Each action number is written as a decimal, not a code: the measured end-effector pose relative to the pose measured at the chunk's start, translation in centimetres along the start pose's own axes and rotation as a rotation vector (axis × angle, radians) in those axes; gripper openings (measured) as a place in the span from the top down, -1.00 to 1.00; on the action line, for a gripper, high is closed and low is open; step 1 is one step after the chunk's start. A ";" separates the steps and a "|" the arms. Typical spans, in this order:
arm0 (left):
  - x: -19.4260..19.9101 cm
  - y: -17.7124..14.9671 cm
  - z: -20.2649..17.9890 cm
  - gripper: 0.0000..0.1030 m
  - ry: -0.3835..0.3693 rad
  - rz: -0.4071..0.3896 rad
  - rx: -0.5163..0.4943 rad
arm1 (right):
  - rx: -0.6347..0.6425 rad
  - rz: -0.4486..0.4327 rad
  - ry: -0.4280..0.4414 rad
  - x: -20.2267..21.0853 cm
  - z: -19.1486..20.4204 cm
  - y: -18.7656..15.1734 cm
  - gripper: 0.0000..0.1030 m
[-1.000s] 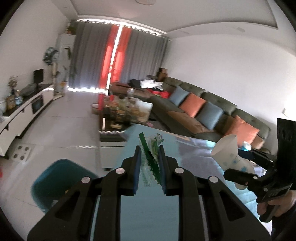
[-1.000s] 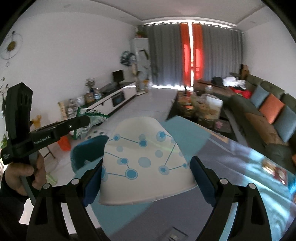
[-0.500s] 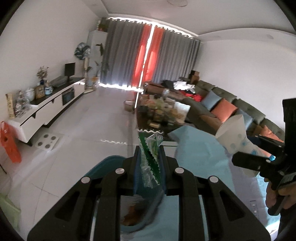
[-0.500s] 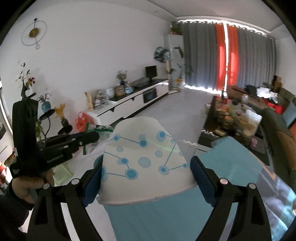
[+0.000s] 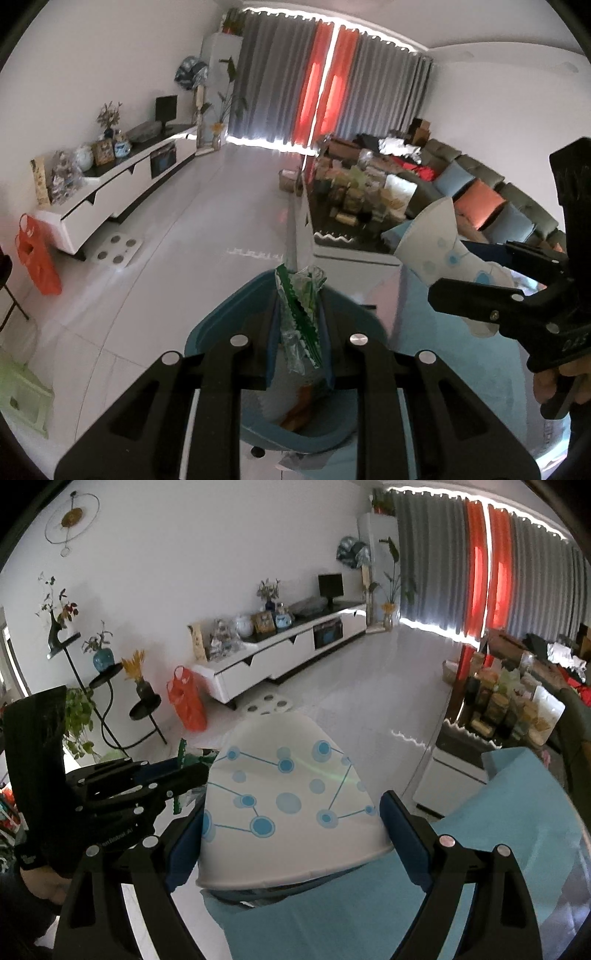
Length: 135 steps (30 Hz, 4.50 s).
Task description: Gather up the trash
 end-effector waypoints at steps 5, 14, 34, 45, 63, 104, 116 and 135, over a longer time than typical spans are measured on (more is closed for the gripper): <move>-4.1 -1.2 0.7 0.62 0.028 0.056 0.011 | -0.002 0.047 0.005 -2.2 1.0 -0.3 -0.68; -9.4 -3.8 2.3 0.60 0.075 0.158 0.009 | -0.019 0.177 0.028 -6.8 1.5 -1.3 -0.68; -12.1 -5.9 2.3 -0.48 0.120 0.189 0.031 | -0.077 0.270 0.044 -10.4 1.7 -1.9 -0.77; -7.5 -2.3 1.0 -0.89 0.100 0.044 0.079 | -0.152 0.079 0.010 -2.7 -2.4 -0.2 -0.87; -0.3 3.7 -16.7 -0.89 -0.181 -0.205 -0.071 | -0.270 -0.217 -0.314 13.6 -11.7 -7.9 -0.87; 7.8 -12.1 -36.4 -0.89 -0.371 -0.355 -0.377 | -0.557 -0.463 -1.051 31.5 -11.3 -29.4 -0.87; 9.1 -12.6 -35.9 -0.89 -0.390 -0.338 -0.351 | -0.577 -0.483 -1.150 33.4 -9.4 -30.7 -0.87; 11.5 -14.5 -35.3 -0.89 -0.414 -0.340 -0.393 | -0.511 -0.533 -1.221 34.8 -6.6 -30.5 -0.87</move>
Point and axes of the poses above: each gripper's, at about its wrist camera, not at the fingertips, and x roughly against the way its jaws point, z to its left, y to its top, the point moved 5 cm from there along -x, roughly the way its jaws point, and after that the axes turned 12 degrees about -y, right-handed, at the moved point
